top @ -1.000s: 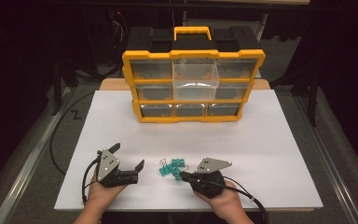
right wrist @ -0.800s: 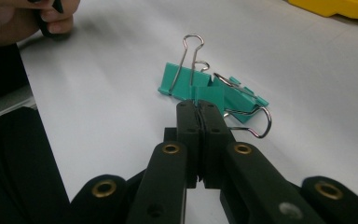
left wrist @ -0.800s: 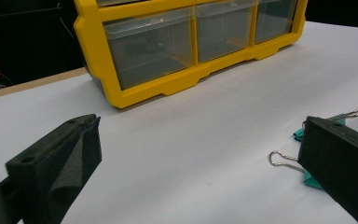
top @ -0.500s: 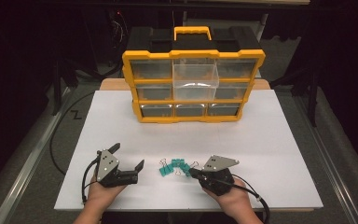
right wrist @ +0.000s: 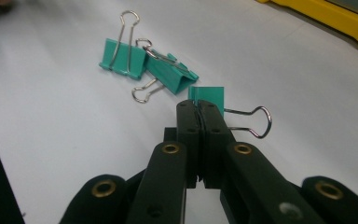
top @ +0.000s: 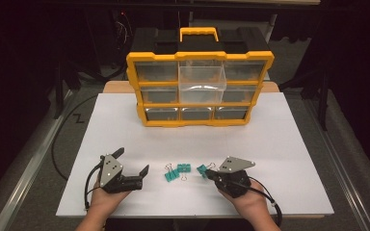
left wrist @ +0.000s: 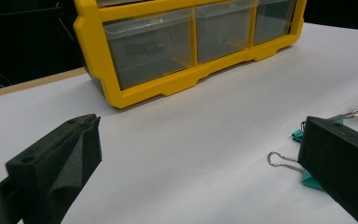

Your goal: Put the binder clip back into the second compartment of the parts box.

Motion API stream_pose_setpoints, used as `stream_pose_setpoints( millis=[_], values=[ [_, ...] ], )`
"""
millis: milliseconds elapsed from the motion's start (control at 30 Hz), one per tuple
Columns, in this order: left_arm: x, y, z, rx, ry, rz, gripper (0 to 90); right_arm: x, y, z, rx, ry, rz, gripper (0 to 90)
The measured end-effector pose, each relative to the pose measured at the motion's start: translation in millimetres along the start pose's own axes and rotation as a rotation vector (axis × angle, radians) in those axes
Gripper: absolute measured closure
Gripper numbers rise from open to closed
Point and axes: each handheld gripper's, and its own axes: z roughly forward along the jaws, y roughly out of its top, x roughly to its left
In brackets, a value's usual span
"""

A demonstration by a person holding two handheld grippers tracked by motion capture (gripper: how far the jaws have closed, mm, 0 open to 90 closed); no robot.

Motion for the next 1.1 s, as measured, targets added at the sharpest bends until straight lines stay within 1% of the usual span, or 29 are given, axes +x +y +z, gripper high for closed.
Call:
stream_pose_setpoints(
  millis=[33,67,100,133,200,233,333,367,400,467,733,833,1000,1067,1100],
  values=[
    [0.1,-0.3,-0.2,0.000,0.003,-0.002,0.3,-0.8,-0.2,-0.6,0.005,-0.005,0.000,90.0],
    [0.7,-0.9,-0.4,0.005,0.006,-0.004,0.3,-2.2,-0.1,-1.4,0.006,-0.010,-0.010,90.0],
    [1.1,-1.1,-0.3,0.007,0.009,-0.005,0.3,-3.1,0.1,-3.8,0.010,-0.015,-0.007,90.0],
    [1.5,-1.2,-0.4,0.003,0.011,-0.007,0.3,-4.5,0.5,-5.5,0.012,-0.021,-0.015,90.0],
    [2.2,-1.0,-0.8,0.000,0.009,-0.006,0.3,-8.2,0.9,-8.3,0.022,-0.027,-0.014,90.0],
    [2.6,-1.1,-0.7,0.001,0.009,-0.008,0.3,-10.1,0.8,-9.0,0.031,-0.028,-0.007,90.0],
    [2.8,-1.4,0.8,0.003,0.007,-0.011,0.3,-15.1,0.8,-9.5,0.053,-0.042,-0.020,90.0],
    [2.8,-1.5,1.3,0.003,0.006,-0.016,0.3,-16.0,0.8,-9.4,0.064,-0.044,-0.016,90.0],
    [2.9,-1.4,1.6,0.002,0.007,-0.022,0.3,-17.4,1.1,-9.1,0.074,-0.046,-0.023,90.0],
    [3.0,-1.0,2.1,-0.004,0.007,-0.029,0.3,-18.7,1.7,-8.3,0.090,-0.044,-0.022,90.0],
    [3.1,-0.7,1.5,-0.007,0.004,-0.020,0.3,-21.1,14.3,-12.9,0.158,-0.053,-0.069,90.0],
    [3.2,-0.4,0.9,-0.010,0.003,-0.020,0.3,-21.7,20.6,-13.7,0.198,-0.060,-0.089,90.0],
    [2.9,-1.0,-0.1,-0.009,0.000,-0.019,0.3,-23.2,29.4,-12.8,0.258,-0.048,-0.109,90.0],
    [3.2,-1.2,-0.4,-0.008,0.002,-0.018,0.3,-24.1,32.8,-13.3,0.276,-0.046,-0.118,90.0],
    [3.4,-1.4,-0.6,-0.007,0.003,-0.020,0.3,-24.8,34.3,-13.7,0.281,-0.041,-0.115,90.0]
  ],
)
